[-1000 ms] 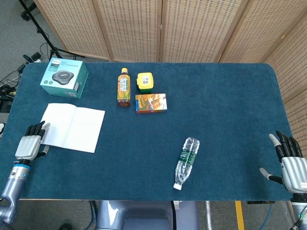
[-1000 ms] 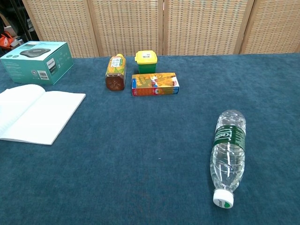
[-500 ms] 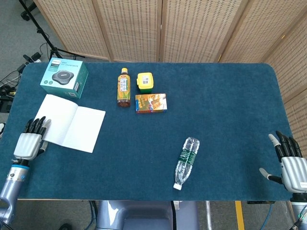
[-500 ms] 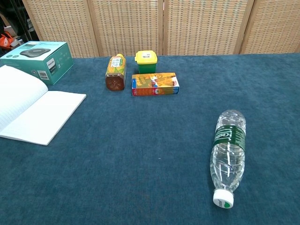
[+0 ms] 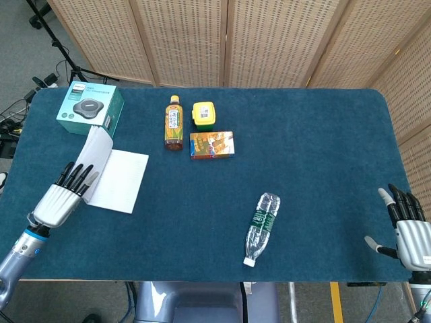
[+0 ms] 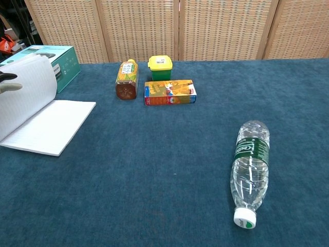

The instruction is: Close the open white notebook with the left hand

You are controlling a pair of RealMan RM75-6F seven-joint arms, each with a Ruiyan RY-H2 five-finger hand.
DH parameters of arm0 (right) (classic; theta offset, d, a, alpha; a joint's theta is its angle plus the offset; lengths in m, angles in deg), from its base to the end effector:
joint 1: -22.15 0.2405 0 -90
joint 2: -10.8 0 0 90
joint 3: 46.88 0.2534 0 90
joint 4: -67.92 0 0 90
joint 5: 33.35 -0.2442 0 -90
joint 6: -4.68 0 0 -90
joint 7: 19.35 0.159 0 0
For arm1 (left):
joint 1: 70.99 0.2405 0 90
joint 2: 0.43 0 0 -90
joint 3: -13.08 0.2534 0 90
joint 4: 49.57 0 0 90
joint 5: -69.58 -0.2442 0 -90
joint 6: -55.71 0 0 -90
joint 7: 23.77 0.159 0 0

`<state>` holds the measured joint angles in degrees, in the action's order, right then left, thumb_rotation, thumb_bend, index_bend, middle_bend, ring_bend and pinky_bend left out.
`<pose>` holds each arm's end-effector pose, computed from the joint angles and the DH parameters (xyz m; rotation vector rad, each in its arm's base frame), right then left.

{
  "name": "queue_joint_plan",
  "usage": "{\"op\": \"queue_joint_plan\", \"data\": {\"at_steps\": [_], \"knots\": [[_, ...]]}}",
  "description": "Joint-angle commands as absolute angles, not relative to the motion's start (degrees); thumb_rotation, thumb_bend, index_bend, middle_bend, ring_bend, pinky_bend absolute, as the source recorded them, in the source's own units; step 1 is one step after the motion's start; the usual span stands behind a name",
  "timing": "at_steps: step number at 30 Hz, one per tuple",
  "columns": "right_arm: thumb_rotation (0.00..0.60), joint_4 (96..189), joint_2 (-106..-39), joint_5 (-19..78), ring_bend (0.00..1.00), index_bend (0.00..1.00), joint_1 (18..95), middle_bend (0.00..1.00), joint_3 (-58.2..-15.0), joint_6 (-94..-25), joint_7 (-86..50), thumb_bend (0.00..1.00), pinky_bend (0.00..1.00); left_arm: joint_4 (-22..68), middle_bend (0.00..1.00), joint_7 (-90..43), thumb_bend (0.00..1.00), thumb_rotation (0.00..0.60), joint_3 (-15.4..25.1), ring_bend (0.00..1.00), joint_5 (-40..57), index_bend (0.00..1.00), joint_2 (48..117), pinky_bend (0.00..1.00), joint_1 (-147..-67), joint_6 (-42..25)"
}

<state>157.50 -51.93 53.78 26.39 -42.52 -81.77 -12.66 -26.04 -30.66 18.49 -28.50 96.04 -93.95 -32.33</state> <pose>-0.3304 -0.2023 0.1467 1.3491 -0.8962 0.9783 -0.3625 0.3114 0.0536 -1.8651 -0.1829 -0.7756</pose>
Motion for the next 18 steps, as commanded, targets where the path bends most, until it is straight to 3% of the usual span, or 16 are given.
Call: {"op": "queue_joint_plan", "data": {"at_steps": [1, 8, 13, 18], "knots": [[0.600, 157.4, -51.7, 53.5, 0.00, 0.00, 26.4, 0.00, -42.4, -81.7, -11.9, 0.00, 0.00, -20.8, 0.00, -27.0, 0.44, 0.600, 19.8, 0.00, -30.8, 0.00, 93.6, 0.00, -95.7, -34.4], [0.600, 157.4, -51.3, 53.8, 0.00, 0.00, 26.3, 0.00, -42.5, -81.7, -11.0, 0.00, 0.00, -17.2, 0.00, -21.2, 0.33, 0.600, 21.6, 0.00, -33.2, 0.00, 92.9, 0.00, -96.8, -33.0], [0.600, 157.2, -51.1, 53.6, 0.00, 0.00, 26.2, 0.00, -42.4, -81.8, -10.2, 0.00, 0.00, -16.2, 0.00, -21.1, 0.24, 0.600, 20.7, 0.00, -33.3, 0.00, 93.6, 0.00, -97.0, -35.1], [0.600, 157.1, -51.0, 53.6, 0.00, 0.00, 26.3, 0.00, -42.4, -81.7, -9.8, 0.00, 0.00, -13.3, 0.00, -24.2, 0.22, 0.600, 19.0, 0.00, -32.1, 0.00, 92.6, 0.00, -96.4, -38.4]]}}
